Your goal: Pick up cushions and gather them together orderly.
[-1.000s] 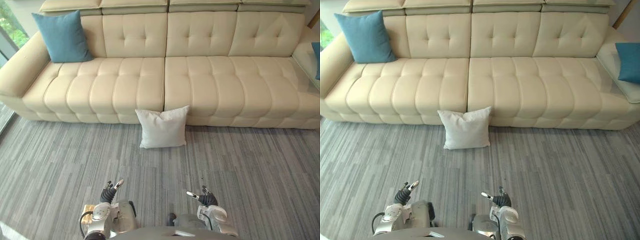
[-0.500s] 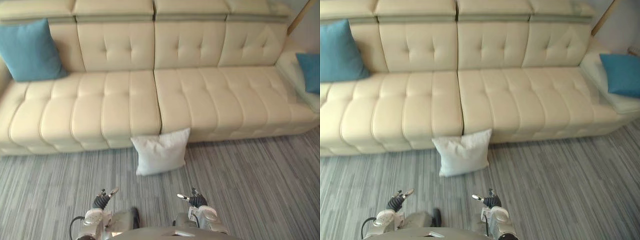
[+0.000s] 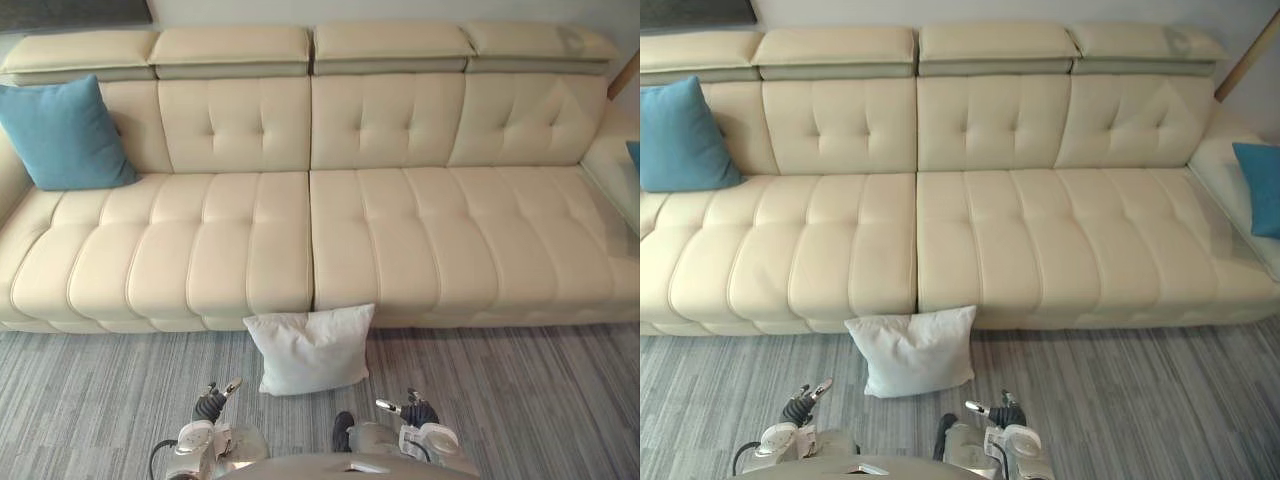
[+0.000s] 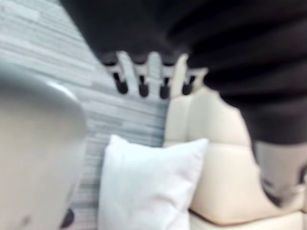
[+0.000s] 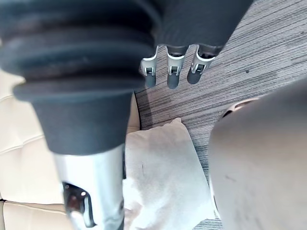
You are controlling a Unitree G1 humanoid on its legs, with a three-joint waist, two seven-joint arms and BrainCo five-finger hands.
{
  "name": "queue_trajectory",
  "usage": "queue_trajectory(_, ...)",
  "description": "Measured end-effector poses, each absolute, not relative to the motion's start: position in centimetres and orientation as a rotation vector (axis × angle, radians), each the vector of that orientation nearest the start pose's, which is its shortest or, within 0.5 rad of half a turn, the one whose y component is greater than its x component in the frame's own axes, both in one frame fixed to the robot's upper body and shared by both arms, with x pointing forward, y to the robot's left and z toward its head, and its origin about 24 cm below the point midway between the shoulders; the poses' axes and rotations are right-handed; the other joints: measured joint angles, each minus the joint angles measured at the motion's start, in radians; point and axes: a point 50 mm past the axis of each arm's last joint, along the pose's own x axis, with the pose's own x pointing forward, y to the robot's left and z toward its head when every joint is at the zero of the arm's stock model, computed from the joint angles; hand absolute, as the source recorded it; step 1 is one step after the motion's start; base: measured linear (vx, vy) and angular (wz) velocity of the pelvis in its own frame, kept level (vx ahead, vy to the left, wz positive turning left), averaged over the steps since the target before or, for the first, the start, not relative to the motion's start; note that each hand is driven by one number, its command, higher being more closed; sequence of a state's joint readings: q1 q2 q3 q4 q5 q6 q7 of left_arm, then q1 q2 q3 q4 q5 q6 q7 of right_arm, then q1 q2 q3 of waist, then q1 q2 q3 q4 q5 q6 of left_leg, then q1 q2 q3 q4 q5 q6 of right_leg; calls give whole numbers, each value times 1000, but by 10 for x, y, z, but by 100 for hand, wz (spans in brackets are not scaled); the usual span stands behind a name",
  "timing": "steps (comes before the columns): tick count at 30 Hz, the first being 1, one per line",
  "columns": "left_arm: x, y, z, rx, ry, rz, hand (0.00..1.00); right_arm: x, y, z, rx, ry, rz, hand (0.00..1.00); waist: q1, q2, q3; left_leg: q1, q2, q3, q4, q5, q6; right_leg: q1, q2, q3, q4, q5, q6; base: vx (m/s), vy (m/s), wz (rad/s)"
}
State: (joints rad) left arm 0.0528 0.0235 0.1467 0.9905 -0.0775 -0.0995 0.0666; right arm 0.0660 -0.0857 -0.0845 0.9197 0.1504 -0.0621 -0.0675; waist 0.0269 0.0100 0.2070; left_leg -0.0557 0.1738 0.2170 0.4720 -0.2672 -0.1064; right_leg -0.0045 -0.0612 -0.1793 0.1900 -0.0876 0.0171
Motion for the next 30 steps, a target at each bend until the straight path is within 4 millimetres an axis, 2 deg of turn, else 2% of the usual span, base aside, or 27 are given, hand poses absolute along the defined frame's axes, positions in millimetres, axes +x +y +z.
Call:
queue_trajectory(1, 124, 183, -150, -83, 936, 263, 0, 131, -202, -142, 62, 907, -276, 0, 0, 9, -2, 4, -14, -1, -107, 31, 0, -1, 0, 9, 1, 1, 13, 110, 182, -46)
queue_trajectory(2, 125, 182, -150, -93, 935, 265, 0, 129, -204, -143, 59, 914, -284, 0, 4, 18, -6, 23, -25, 4, -152, 88, 10, 1, -1, 33, 0, 1, 31, 115, 175, -40)
queue_trajectory(3, 123, 184, -151, -86, 941, 262, 0, 130, -202, -143, 63, 913, -282, 0, 6, 7, -11, 45, -45, 21, -194, 96, 13, 6, -7, 51, -20, 13, 45, 174, 159, -37)
queue_trajectory(4, 122, 185, -151, -78, 944, 258, 0, 130, -200, -143, 69, 912, -276, 0, 3, -9, -19, 66, -66, 34, -222, 102, 25, 23, -18, 62, -60, 37, 53, 149, 118, -19)
queue_trajectory(6, 123, 186, -151, -69, 944, 251, 0, 125, -200, -145, 71, 924, -283, 0, -2, -15, -20, 71, -87, 31, -224, 106, 37, 41, -30, 63, -90, 54, 53, 171, 137, -4)
queue_trajectory(10, 121, 185, -151, -54, 952, 235, 0, 125, -198, -145, 75, 927, -280, 0, -1, -13, -23, 116, -124, 26, -270, 117, 62, 86, -53, 60, -131, 56, 56, 112, 87, 3)
queue_trajectory(16, 122, 186, -151, -15, 952, 199, 0, 127, -199, -144, 70, 920, -284, 0, 0, -11, -24, 127, -127, -1, -303, 130, 70, 92, -47, 52, -138, 54, 58, 14, -15, 5)
queue_trajectory(20, 128, 187, -147, -19, 924, 219, 0, 147, -206, -136, 48, 863, -315, 0, -4, -16, -18, 66, -127, -27, -310, 145, 61, -1, -52, 33, -59, 31, 64, -107, -39, 13)
queue_trajectory(21, 135, 190, -143, -27, 885, 251, 0, 161, -209, -128, 45, 811, -342, 0, -2, -25, 11, 19, -122, -28, -273, 146, 60, -56, -58, 33, 5, 13, 60, -167, -43, 18)
queue_trajectory(22, 138, 191, -141, -30, 870, 262, 0, 167, -211, -124, 44, 786, -353, 0, -1, -30, 22, 1, -121, -28, -253, 144, 61, -74, -60, 34, 29, 8, 58, -238, -52, 17)
queue_trajectory(24, 157, 202, -128, -58, 779, 345, 0, 204, -223, -93, 20, 600, -408, 0, 6, -32, 89, -164, -81, -31, -67, 89, 61, -224, -61, 31, 184, -34, 48, -281, -24, 6)
queue_trajectory(27, 180, 217, -110, -87, 663, 425, 0, 236, -235, -56, 5, 410, -454, 0, 14, -29, 130, -338, -38, -39, 123, 14, 60, -393, -58, 40, 358, -96, 39, -350, 0, -8)
queue_trajectory(30, 206, 228, -89, -84, 551, 439, 0, 254, -236, -36, 20, 321, -457, 0, 24, -31, 159, -441, -7, -26, 199, 7, 63, -501, -63, 38, 435, -106, 28, -197, -23, -5)
